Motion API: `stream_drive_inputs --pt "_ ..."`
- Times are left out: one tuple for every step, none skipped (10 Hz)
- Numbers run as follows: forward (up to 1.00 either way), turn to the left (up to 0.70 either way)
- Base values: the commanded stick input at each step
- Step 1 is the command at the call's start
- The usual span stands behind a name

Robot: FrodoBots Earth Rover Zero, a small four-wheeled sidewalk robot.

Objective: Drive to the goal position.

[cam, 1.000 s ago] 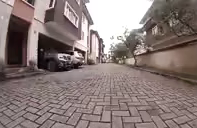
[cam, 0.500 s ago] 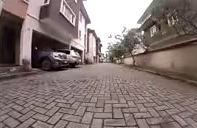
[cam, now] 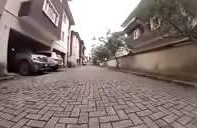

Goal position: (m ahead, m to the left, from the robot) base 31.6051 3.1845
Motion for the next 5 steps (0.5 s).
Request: stream_drive_inputs --pt "0.70 0.00" --pt "0.70 0.00" --pt "0.70 0.00" --pt "0.70 0.00" --pt "0.70 0.00"
